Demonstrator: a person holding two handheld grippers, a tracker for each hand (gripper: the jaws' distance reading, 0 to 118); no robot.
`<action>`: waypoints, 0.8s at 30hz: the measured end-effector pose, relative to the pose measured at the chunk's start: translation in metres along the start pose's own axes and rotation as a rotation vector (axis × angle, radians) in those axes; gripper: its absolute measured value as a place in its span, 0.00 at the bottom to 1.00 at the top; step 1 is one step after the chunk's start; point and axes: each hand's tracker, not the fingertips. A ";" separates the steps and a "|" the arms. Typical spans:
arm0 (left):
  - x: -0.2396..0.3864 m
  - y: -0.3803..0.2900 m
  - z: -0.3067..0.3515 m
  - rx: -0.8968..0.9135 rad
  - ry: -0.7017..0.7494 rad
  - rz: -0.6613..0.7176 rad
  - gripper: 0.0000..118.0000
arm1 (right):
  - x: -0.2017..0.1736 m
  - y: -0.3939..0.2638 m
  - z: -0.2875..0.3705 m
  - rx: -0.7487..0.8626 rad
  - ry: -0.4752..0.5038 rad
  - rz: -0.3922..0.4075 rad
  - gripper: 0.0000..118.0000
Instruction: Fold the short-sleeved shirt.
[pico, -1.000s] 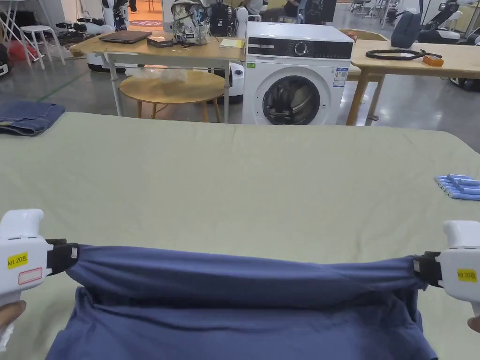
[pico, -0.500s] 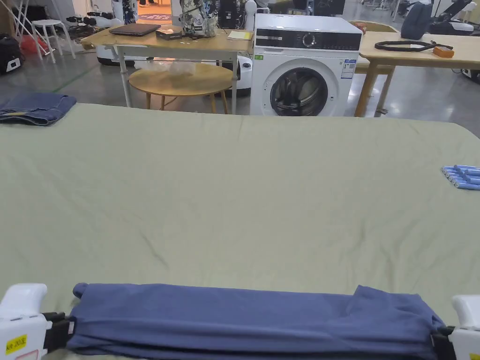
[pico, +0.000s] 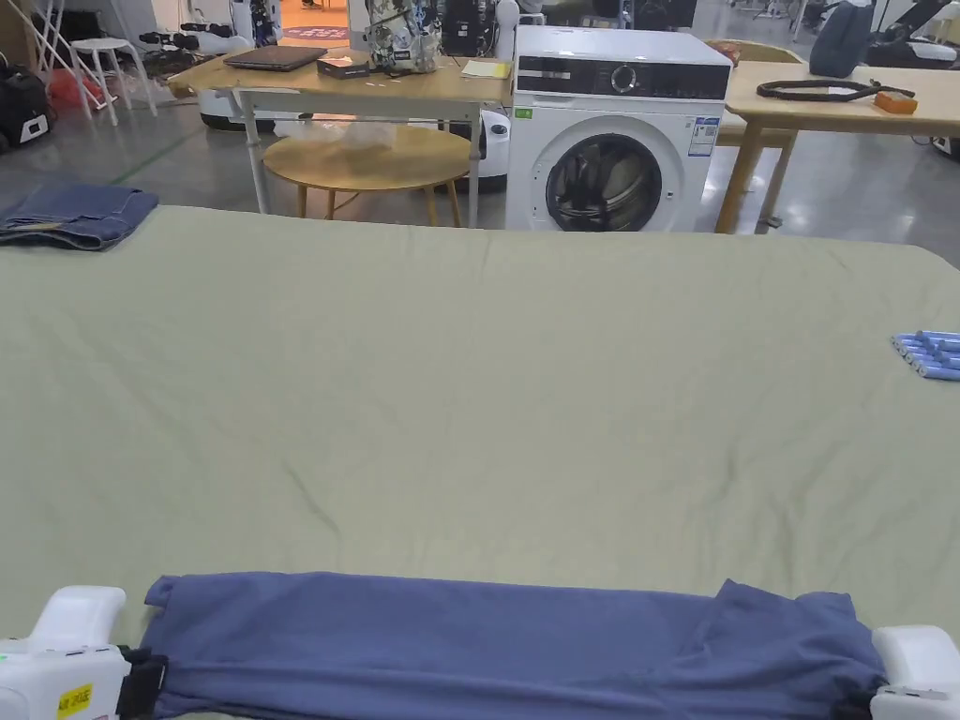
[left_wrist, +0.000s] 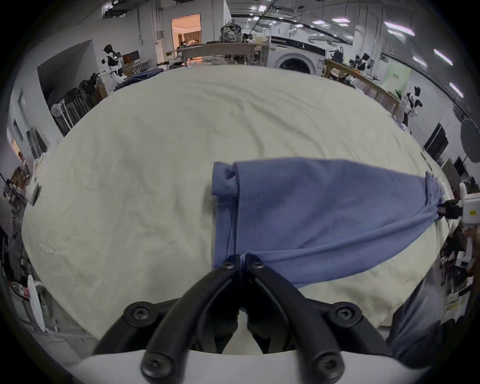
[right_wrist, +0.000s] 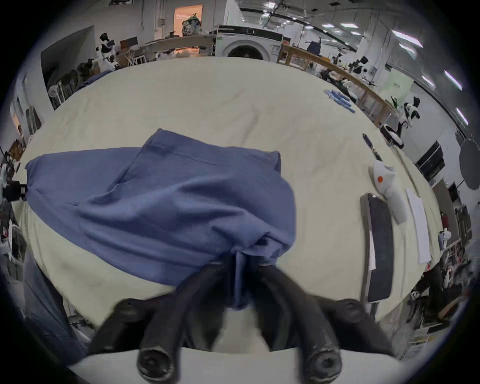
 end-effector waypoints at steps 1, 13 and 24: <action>-0.003 0.005 0.007 0.059 -0.005 0.011 0.15 | 0.002 0.005 0.009 0.019 -0.043 -0.008 0.53; 0.048 0.070 0.024 0.449 0.027 -0.048 0.26 | -0.031 0.047 0.071 0.558 -0.037 -0.181 0.66; 0.121 0.099 0.064 0.809 0.143 -0.083 0.26 | -0.100 0.072 0.079 0.922 -0.036 -0.230 0.40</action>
